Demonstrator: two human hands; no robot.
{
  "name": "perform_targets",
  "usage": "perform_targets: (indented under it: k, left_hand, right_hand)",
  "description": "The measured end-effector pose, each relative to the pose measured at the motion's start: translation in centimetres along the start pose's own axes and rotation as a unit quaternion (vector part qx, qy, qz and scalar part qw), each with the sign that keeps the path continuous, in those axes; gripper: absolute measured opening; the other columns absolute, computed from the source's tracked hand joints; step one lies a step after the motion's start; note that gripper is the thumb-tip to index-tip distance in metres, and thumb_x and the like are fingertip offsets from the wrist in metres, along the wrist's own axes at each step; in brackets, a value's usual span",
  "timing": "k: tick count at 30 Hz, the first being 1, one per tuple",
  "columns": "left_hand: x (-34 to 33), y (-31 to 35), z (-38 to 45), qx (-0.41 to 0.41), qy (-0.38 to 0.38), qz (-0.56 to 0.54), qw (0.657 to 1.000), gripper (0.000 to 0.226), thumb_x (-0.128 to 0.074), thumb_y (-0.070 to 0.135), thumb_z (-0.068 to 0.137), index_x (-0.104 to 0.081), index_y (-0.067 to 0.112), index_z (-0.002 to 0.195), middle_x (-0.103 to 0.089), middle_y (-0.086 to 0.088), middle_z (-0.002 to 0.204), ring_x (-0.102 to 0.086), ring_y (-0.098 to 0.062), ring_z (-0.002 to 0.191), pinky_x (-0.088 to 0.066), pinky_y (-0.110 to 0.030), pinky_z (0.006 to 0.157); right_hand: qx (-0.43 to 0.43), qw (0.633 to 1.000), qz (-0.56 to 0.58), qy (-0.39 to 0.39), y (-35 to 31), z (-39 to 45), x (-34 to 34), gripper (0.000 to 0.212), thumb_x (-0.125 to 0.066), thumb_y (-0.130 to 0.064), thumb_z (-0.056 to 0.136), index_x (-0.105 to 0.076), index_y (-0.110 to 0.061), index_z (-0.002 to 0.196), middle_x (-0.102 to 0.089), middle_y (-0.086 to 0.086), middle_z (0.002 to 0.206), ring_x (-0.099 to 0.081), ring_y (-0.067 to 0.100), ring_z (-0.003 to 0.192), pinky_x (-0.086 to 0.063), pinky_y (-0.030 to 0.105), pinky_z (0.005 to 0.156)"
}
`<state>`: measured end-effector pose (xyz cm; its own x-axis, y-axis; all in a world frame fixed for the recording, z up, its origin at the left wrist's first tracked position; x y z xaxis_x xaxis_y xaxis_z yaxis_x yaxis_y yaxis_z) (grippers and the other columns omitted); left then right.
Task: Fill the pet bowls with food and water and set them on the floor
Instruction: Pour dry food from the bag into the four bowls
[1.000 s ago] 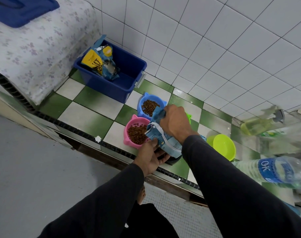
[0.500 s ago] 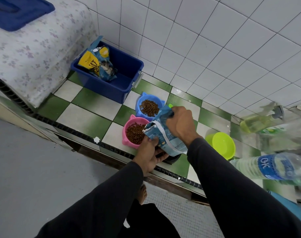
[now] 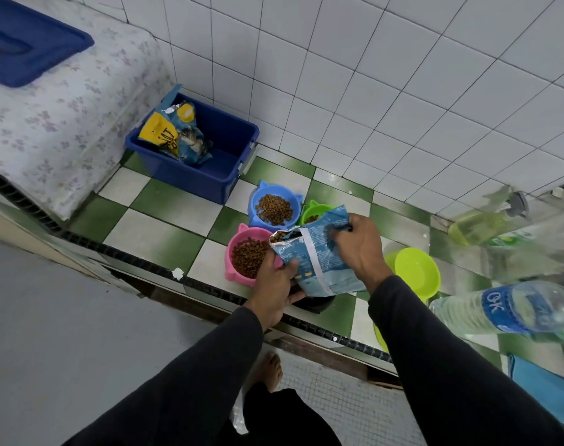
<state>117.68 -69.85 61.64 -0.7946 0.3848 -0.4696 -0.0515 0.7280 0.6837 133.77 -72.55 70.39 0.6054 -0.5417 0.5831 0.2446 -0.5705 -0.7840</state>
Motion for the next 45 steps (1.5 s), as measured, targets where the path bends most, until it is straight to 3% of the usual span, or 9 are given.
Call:
perform_targets:
  k: [5,12,17,21,24,28,32,36,45]
  left_hand:
    - [0.0,1.7,0.4,-0.07,-0.018,0.072,0.995,0.028,-0.058,0.013,0.105,-0.056,0.033,0.124,-0.074,0.005,0.121,-0.074,-0.019,0.107,-0.062,-0.038,0.073]
    - [-1.5,5.5,1.3,-0.145,-0.012,0.21,0.967,0.03,-0.063,0.015,0.102,-0.057,0.036,0.123,-0.073,-0.001,0.119,-0.075,-0.018,0.101,-0.064,-0.048,0.085]
    - [-3.3,8.3,0.9,-0.181,-0.063,0.218,0.957,0.036,-0.061,0.01,0.102,-0.058,0.042,0.118,-0.077,0.011,0.107,-0.075,-0.007,0.095,-0.062,-0.025,0.07]
    - [-4.5,10.8,0.9,-0.197,-0.087,0.242,0.946,0.023,-0.066,0.01,0.099,-0.055,0.022,0.115,-0.077,0.014,0.098,-0.076,-0.007,0.089,-0.059,-0.019,0.066]
    - [-5.4,12.8,1.0,-0.207,-0.107,0.263,0.936,0.032,-0.068,0.011,0.097,-0.054,0.026,0.121,-0.077,0.016,0.097,-0.075,-0.004,0.088,-0.059,-0.018,0.063]
    - [-6.8,14.6,1.2,-0.221,-0.117,0.316,0.915,0.029,-0.07,0.02,0.097,-0.057,0.032,0.12,-0.074,-0.001,0.108,-0.074,-0.006,0.093,-0.06,-0.021,0.068]
    - [-7.6,15.7,2.4,-0.241,-0.103,0.329,0.907,0.018,-0.072,0.025,0.096,-0.064,0.025,0.112,-0.07,-0.002,0.119,-0.071,-0.016,0.107,-0.064,-0.036,0.081]
    - [-7.7,16.4,4.2,-0.259,-0.116,0.308,0.908,0.022,-0.073,0.022,0.094,-0.065,0.02,0.115,-0.069,0.001,0.126,-0.067,-0.015,0.117,-0.063,-0.031,0.079]
    - [-7.3,17.5,7.4,-0.276,-0.065,0.239,0.929,0.01,-0.081,0.027,0.087,-0.075,0.02,0.092,-0.078,-0.008,0.099,-0.076,-0.023,0.092,-0.063,-0.034,0.077]
  right_hand:
    - [-0.042,0.991,0.126,0.008,1.4,-0.2,1.1,0.012,-0.067,0.0,0.081,-0.07,-0.009,0.075,-0.073,0.021,0.078,-0.065,0.026,0.067,-0.057,0.05,0.066]
    - [-0.094,0.948,0.305,0.003,2.2,0.4,1.8,0.029,-0.063,0.012,0.084,-0.067,-0.014,0.074,-0.068,0.007,0.071,-0.065,0.025,0.068,-0.056,0.045,0.069]
    - [-0.097,0.915,0.39,-0.012,1.6,1.4,2.9,0.02,-0.059,0.015,0.086,-0.064,-0.004,0.089,-0.073,0.01,0.077,-0.07,0.024,0.065,-0.059,0.037,0.056]
    - [-0.098,0.895,0.433,-0.028,0.8,2.4,4.0,0.028,-0.058,0.014,0.085,-0.061,0.009,0.113,-0.07,0.025,0.1,-0.068,0.036,0.084,-0.06,0.055,0.076]
    - [-0.1,0.878,0.467,-0.035,0.1,3.4,4.9,0.036,-0.057,0.015,0.086,-0.056,0.016,0.122,-0.066,0.033,0.112,-0.065,0.042,0.094,-0.053,0.066,0.09]
    - [-0.087,0.852,0.515,-0.043,-0.7,4.6,5.7,0.025,-0.05,0.016,0.088,-0.06,0.011,0.11,-0.066,0.03,0.107,-0.064,0.041,0.094,-0.055,0.057,0.088]
    - [-0.1,0.825,0.554,-0.051,-1.1,5.9,6.0,0.041,-0.048,0.015,0.09,-0.05,0.017,0.131,-0.057,0.035,0.122,-0.058,0.044,0.105,-0.047,0.06,0.1]
    - [-0.099,0.821,0.558,-0.065,-1.5,7.2,6.1,0.027,-0.05,0.014,0.089,-0.061,0.011,0.112,-0.065,0.03,0.113,-0.065,0.04,0.095,-0.05,0.057,0.097]
    - [-0.069,0.848,0.52,-0.074,-1.9,10.2,7.1,0.019,-0.057,0.013,0.088,-0.068,-0.003,0.089,-0.073,0.019,0.091,-0.071,0.034,0.082,-0.061,0.049,0.075]
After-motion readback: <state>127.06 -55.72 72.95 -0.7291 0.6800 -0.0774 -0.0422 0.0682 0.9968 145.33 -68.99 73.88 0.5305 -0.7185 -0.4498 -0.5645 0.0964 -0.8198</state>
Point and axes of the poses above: each hand's wrist, its own z-axis towards the middle knuckle, its own x-axis out of the back of the hand, y = z × x, the point moved 3 cm from there along z, towards the middle knuckle
